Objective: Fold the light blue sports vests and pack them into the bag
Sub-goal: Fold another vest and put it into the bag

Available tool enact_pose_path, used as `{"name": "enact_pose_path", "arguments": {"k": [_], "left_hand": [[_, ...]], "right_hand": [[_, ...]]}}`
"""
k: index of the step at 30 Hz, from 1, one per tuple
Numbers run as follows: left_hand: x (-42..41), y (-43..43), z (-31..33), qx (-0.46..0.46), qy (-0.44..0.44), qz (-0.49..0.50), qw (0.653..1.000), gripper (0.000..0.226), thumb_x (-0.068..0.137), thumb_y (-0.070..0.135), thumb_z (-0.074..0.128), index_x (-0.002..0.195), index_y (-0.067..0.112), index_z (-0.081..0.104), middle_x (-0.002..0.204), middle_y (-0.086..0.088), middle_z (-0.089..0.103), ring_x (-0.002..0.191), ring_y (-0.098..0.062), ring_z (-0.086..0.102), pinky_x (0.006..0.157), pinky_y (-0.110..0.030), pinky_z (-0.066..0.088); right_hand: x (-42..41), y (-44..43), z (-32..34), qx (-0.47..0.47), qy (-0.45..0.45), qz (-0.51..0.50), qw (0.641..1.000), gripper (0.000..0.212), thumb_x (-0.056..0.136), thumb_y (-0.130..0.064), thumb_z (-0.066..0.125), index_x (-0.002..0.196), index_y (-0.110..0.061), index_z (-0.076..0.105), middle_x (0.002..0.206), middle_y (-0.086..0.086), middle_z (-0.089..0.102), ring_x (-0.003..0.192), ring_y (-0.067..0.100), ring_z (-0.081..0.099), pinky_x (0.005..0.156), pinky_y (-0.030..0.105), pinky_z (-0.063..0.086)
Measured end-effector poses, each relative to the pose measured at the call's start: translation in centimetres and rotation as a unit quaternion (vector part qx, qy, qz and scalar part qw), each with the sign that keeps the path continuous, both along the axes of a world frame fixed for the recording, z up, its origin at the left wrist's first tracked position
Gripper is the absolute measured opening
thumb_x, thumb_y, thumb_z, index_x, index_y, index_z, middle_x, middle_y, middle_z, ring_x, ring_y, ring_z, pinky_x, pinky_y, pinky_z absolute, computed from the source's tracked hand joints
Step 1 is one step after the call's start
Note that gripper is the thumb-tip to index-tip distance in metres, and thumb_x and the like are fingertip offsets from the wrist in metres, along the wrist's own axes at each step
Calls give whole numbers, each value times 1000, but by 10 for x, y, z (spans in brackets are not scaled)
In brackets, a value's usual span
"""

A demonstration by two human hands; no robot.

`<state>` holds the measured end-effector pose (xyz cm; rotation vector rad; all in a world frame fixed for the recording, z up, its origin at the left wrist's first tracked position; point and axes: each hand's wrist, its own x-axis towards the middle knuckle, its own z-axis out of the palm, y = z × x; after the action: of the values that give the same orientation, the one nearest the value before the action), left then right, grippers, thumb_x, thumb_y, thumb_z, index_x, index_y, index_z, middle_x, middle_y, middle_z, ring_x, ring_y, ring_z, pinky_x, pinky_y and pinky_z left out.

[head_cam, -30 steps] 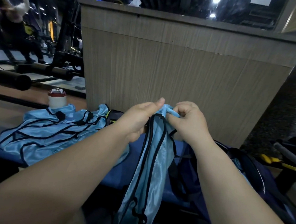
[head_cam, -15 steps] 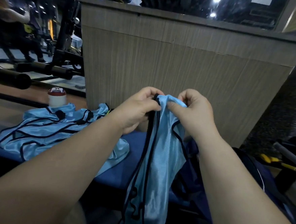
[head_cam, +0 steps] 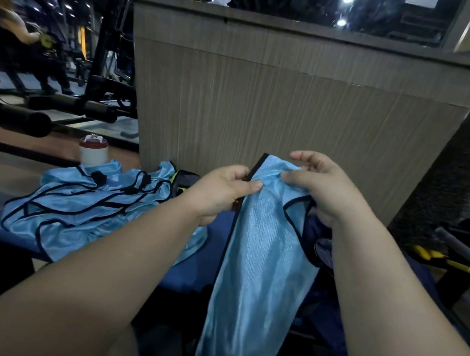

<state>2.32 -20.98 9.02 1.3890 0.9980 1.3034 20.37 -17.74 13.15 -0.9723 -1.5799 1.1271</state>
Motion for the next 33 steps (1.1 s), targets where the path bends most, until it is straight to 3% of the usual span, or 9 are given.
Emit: {"name": "enact_pose_path", "arguments": {"k": [3, 5, 8, 10, 13, 17, 24, 30, 33], "left_hand": [[4, 0, 0, 16, -14, -2, 1000, 7, 96, 12, 58, 96, 14, 64, 87, 0, 71, 76, -11, 67, 64, -21, 53], [7, 0, -2, 25, -21, 4, 999, 6, 96, 14, 58, 95, 14, 64, 85, 0, 70, 76, -12, 66, 69, -24, 54], [8, -2, -7, 34, -25, -20, 999, 7, 92, 15, 62, 98, 12, 61, 90, -1, 70, 82, -15, 67, 77, -29, 56], [4, -3, -13, 21, 30, -45, 998, 30, 78, 19, 76, 104, 15, 61, 99, 0, 72, 92, -18, 70, 85, -35, 57], [-5, -3, -27, -29, 159, -51, 986, 50, 65, 23, 88, 108, 18, 64, 105, 2, 73, 98, -18, 70, 89, -41, 56], [-19, 0, -48, -80, 210, -71, 972, 41, 71, 17, 84, 108, 10, 68, 105, -2, 74, 97, -21, 71, 89, -40, 56], [-42, 0, -74, -131, 314, -73, 938, 31, 74, 18, 84, 102, 18, 72, 102, 6, 74, 96, -12, 70, 92, -34, 55], [-51, 3, -67, -134, 250, -60, 957, 28, 84, 20, 75, 110, 12, 67, 106, 0, 74, 99, -16, 70, 89, -28, 54], [-48, 4, -63, -121, 254, -43, 959, 27, 89, 27, 69, 113, 16, 66, 107, 1, 73, 98, -14, 70, 89, -27, 54]], "right_hand": [[6, -3, 1, -86, -16, 107, 990, 43, 72, -9, 81, 112, -5, 64, 101, 18, 72, 86, 31, 71, 82, 47, 58], [6, -3, -2, -66, -48, 82, 993, 27, 81, -12, 76, 103, 1, 67, 93, 20, 73, 80, 30, 69, 77, 42, 56], [4, -1, -3, -48, -41, 39, 997, 23, 91, -15, 68, 102, 5, 65, 90, 22, 70, 83, 34, 64, 81, 53, 52], [3, -3, -1, -42, -19, 46, 998, 16, 93, -18, 65, 96, -2, 66, 88, 21, 68, 83, 34, 62, 80, 55, 50], [3, -2, 0, -18, 30, 14, 999, 12, 96, -19, 61, 86, -13, 63, 80, 10, 67, 75, 27, 62, 74, 42, 51], [8, 1, 1, -23, 93, -46, 994, 10, 95, -22, 62, 87, -16, 63, 79, 6, 68, 72, 22, 64, 71, 39, 54], [29, 7, 0, -25, 193, -155, 969, 13, 95, -19, 61, 83, -16, 64, 79, 5, 68, 74, 23, 67, 73, 39, 58], [47, 26, -21, -51, 210, -228, 949, 16, 95, -20, 59, 79, -19, 60, 84, 8, 64, 77, 24, 62, 73, 38, 54], [48, 28, -29, -14, 150, -267, 952, 21, 90, -6, 49, 85, -21, 63, 89, 10, 64, 76, 23, 59, 66, 33, 49]]}}
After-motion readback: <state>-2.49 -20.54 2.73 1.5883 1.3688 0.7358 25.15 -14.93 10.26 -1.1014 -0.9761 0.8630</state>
